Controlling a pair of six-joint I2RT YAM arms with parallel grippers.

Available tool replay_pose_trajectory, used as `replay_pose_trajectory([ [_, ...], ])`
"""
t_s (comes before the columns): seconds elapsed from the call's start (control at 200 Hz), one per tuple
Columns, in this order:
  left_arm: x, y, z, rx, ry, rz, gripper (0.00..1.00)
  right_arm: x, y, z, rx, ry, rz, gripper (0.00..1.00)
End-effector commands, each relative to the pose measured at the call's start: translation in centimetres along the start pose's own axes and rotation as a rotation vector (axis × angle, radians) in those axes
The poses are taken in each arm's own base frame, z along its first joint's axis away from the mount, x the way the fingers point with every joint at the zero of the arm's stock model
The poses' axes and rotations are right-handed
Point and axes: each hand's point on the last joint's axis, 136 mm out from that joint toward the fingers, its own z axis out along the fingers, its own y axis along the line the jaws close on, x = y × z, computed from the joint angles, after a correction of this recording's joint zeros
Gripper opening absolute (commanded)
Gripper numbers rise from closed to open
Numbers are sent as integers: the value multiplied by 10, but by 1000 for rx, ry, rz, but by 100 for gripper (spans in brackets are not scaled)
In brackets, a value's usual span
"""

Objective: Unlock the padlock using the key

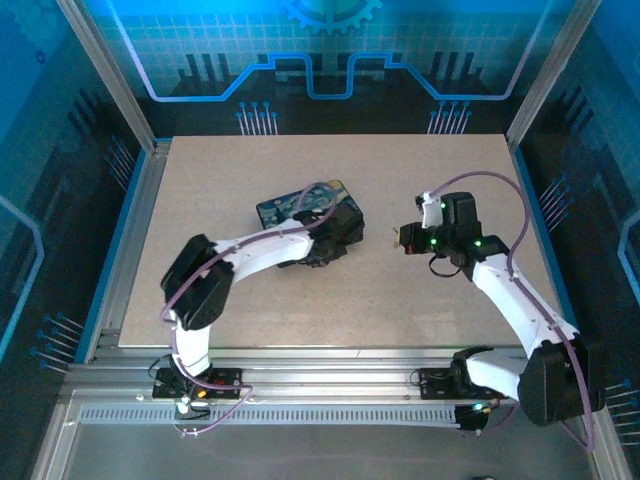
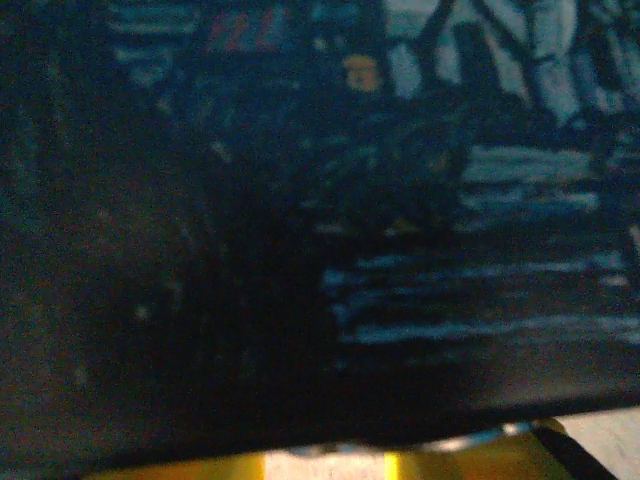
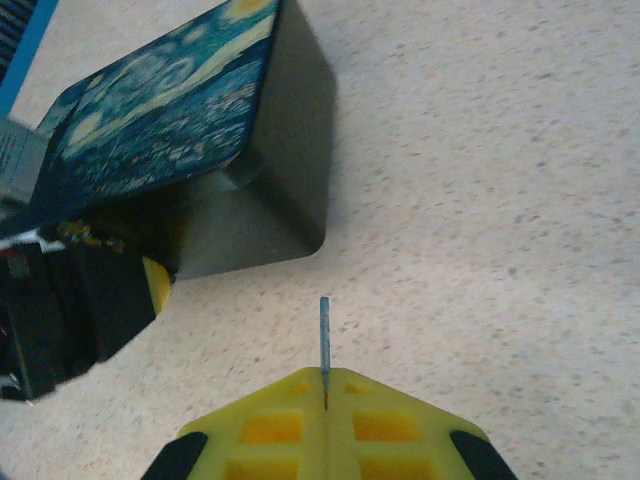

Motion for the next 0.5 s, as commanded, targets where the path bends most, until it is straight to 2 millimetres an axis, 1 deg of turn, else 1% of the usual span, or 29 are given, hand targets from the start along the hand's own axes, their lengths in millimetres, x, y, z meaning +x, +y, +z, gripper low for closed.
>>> replay_pose_trajectory([
  [0.0, -4, -18, -28, 217, 140, -29, 0, 18, 22, -6, -78, 39, -3, 0],
  [0.075, -8, -24, -42, 298, 210, -49, 0, 25, 33, -7, -134, 44, 14, 0],
  [0.185, -15, -35, -64, 406, 292, -74, 0, 33, 56, -10, -260, 40, 30, 0],
  [0.29, -22, -44, -84, 480, 355, -85, 0, 42, 65, -8, -325, 48, 53, 0],
  [0.375, -26, -53, -103, 546, 404, -97, 0, 43, 71, -7, -360, 40, 63, 0],
  [0.495, -31, -65, -125, 640, 469, -130, 0, 37, 90, -11, -463, -5, 49, 0],
])
